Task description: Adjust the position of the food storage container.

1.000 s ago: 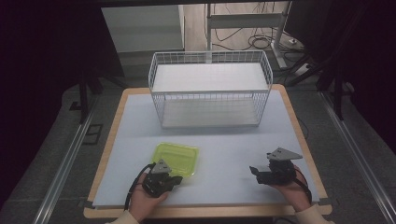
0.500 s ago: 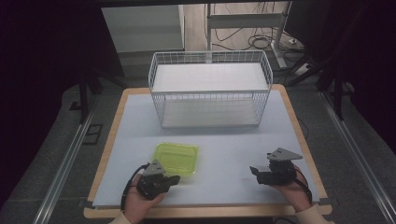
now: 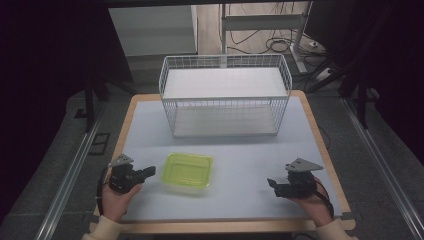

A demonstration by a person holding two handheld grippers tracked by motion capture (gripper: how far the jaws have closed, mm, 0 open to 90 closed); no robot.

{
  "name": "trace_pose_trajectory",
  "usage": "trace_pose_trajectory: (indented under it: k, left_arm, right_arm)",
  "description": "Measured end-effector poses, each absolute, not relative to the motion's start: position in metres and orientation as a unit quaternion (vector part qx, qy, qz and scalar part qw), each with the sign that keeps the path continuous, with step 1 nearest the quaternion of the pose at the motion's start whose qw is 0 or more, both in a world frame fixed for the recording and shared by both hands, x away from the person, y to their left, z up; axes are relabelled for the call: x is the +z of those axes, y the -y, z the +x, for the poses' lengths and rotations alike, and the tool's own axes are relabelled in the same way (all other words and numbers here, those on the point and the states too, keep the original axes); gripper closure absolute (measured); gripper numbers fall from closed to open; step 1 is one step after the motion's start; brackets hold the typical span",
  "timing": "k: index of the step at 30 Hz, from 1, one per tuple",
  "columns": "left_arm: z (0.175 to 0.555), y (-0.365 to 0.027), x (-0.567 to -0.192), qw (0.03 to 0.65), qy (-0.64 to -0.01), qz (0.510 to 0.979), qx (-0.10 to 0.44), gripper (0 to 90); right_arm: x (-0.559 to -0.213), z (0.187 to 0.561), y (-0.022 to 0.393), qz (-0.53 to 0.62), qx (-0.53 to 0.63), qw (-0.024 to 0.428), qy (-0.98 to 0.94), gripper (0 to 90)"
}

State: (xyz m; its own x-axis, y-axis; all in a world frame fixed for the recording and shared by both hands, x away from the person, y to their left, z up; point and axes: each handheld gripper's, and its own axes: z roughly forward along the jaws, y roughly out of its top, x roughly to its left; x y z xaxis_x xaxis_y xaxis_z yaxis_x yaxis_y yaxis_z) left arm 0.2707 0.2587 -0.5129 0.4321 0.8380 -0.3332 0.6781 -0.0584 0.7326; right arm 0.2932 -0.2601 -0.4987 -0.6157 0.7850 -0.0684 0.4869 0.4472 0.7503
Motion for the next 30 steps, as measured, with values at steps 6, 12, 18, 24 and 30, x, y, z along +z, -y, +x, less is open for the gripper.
trace_pose_trajectory:
  k: [6, 12, 18, 24, 30]
  left_arm:
    - [0.285, -0.255, -0.527, 0.429, -0.524, 0.733, 0.068, 89.9]
    - [0.287, -0.252, -0.535, 0.42, -0.516, 0.744, 0.048, 89.9]
    - [0.288, -0.248, -0.539, 0.418, -0.504, 0.755, 0.032, 90.0]
    - [0.288, -0.238, -0.539, 0.413, -0.493, 0.766, 0.023, 90.0]
    - [0.287, -0.229, -0.538, 0.412, -0.485, 0.771, 0.017, 90.0]
  right_arm:
    - [-0.499, 0.293, 0.26, 0.387, 0.358, 0.207, -0.824, 15.7]
    - [-0.499, 0.293, 0.26, 0.387, 0.355, 0.209, -0.825, 15.8]
    - [-0.499, 0.293, 0.26, 0.387, 0.355, 0.21, -0.825, 15.8]
    - [-0.5, 0.294, 0.26, 0.387, 0.354, 0.209, -0.825, 15.8]
    - [-0.5, 0.294, 0.26, 0.387, 0.354, 0.209, -0.825, 15.8]
